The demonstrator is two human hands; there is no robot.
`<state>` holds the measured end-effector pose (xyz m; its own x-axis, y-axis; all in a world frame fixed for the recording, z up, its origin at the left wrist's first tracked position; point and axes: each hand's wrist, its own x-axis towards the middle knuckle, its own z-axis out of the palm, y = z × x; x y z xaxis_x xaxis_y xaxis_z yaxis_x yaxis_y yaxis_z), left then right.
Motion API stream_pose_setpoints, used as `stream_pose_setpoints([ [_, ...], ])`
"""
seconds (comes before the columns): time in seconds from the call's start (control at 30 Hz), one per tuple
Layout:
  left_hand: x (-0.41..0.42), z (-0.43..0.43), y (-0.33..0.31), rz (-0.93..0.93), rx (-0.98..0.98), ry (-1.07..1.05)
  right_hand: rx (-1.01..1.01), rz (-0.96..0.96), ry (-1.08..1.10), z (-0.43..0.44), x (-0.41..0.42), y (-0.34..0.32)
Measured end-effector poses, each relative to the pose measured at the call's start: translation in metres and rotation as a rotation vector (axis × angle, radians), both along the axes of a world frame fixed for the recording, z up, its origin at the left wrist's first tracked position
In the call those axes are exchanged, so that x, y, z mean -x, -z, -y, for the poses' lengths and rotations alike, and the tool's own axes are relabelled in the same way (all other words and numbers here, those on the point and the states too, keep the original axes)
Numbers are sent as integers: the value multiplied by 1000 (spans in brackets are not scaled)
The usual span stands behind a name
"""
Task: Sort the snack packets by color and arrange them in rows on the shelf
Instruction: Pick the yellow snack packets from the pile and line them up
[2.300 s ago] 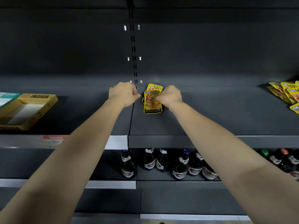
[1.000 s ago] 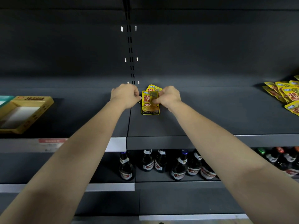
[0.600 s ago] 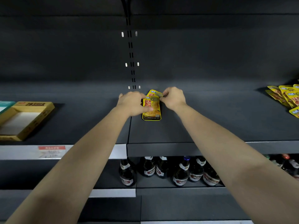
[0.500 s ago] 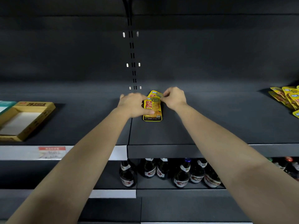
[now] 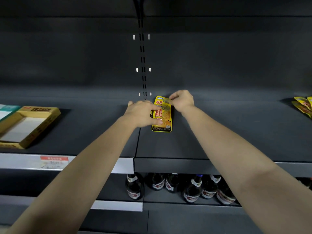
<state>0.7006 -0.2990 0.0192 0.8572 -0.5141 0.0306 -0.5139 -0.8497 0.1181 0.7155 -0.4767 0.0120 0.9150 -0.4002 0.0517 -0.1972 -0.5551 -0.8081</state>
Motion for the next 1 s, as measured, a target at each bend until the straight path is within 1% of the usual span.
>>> stream_pose_setpoints([
  [0.1,0,0,-1,5,-7,1,-41,5,12,-4,-3,-1],
  [0.27,0,2,0,-3,16,24,-56,11,-3,-9,-5,-2],
  [0.43,1,0,0,11,26,5,-33,-52,-23,-6,1,-1],
  [0.53,5,-1,-1,13,28,-15,-82,-55,-70,-2,6,0],
  [0.63,6,-1,-2,16,91,-29,-110,-47,-105,-3,10,0],
  [0.83,6,0,-4,34,76,-34,-196,-29,-85,-8,11,5],
  [0.9,7,0,-5,33,75,-34,-167,-22,-85,-9,11,6],
  [1.0,9,-2,-6,12,77,-35,-70,4,-83,-9,11,7],
])
